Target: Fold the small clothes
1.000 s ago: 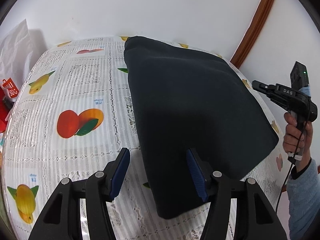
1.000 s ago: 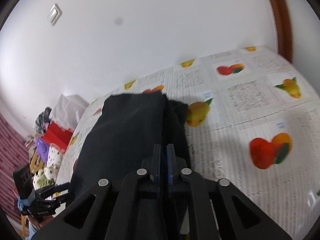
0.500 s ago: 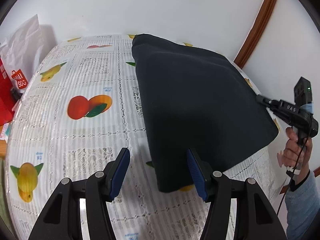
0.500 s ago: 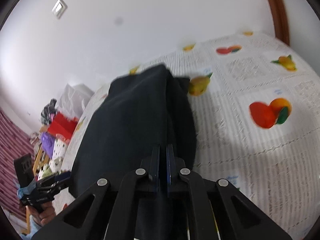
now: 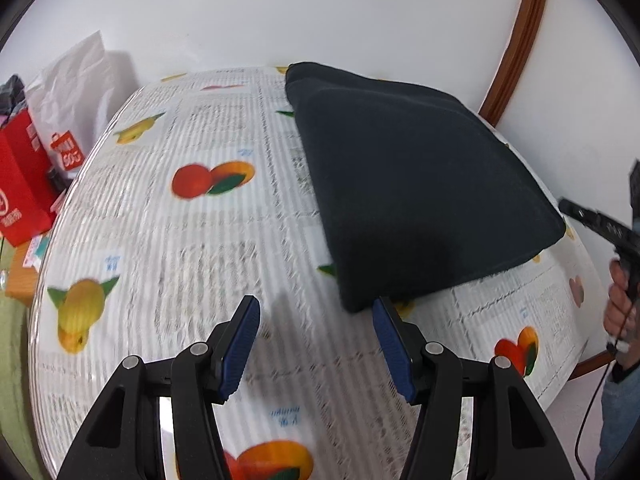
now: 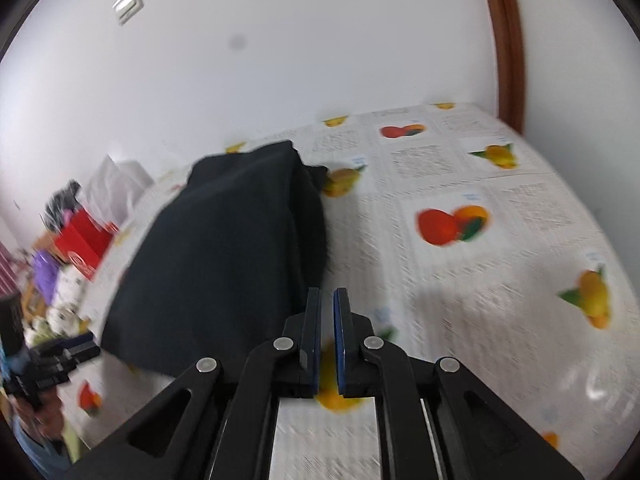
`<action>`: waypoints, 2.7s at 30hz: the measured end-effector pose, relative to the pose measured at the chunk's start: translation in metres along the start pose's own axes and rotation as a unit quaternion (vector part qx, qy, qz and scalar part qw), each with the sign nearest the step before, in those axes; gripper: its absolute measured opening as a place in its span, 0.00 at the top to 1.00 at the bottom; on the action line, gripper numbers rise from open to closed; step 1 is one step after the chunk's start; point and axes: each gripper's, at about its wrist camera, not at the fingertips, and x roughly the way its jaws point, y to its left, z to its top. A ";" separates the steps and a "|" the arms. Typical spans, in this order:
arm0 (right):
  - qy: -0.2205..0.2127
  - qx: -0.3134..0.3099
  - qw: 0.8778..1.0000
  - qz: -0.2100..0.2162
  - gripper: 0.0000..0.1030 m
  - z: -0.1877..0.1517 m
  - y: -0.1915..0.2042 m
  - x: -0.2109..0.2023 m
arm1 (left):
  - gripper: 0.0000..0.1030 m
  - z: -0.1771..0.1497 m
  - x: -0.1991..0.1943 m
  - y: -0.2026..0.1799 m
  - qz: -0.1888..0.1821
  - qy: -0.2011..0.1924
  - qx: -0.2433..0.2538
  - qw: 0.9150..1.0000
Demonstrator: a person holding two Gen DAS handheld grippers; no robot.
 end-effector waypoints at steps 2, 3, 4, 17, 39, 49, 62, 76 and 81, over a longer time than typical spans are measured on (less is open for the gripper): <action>0.009 -0.011 1.000 -0.011 0.82 -0.015 -0.002 -0.009 | 0.47 -0.006 0.002 0.001 0.000 0.004 -0.004 1.000; 0.014 -0.014 1.000 -0.011 0.74 -0.023 -0.002 -0.011 | 0.47 -0.009 0.003 0.000 0.001 0.006 -0.004 1.000; 0.014 -0.017 1.000 -0.016 0.72 -0.031 -0.002 -0.014 | 0.47 -0.011 0.005 -0.001 0.001 0.007 -0.002 1.000; 0.043 -0.060 0.997 0.025 0.69 -0.056 0.027 0.013 | 0.71 0.003 0.024 -0.030 0.009 -0.006 0.030 0.999; 0.019 -0.014 0.999 0.023 0.88 -0.004 0.022 0.088 | 0.83 0.065 0.071 -0.018 0.012 -0.005 0.000 1.000; 0.017 -0.020 1.000 -0.001 0.90 -0.003 0.028 0.088 | 0.83 0.065 0.070 -0.016 0.012 -0.002 -0.009 1.000; 0.020 -0.005 1.000 -0.012 0.93 -0.006 0.029 0.080 | 0.84 0.062 0.064 -0.014 0.012 0.014 -0.013 1.000; 0.029 0.004 0.997 -0.065 0.73 -0.016 0.036 0.032 | 0.71 0.053 0.011 -0.018 0.007 -0.014 -0.040 0.999; 0.005 0.009 0.996 -0.088 0.59 -0.021 0.045 -0.009 | 0.61 0.048 -0.024 -0.035 0.016 -0.047 -0.037 0.998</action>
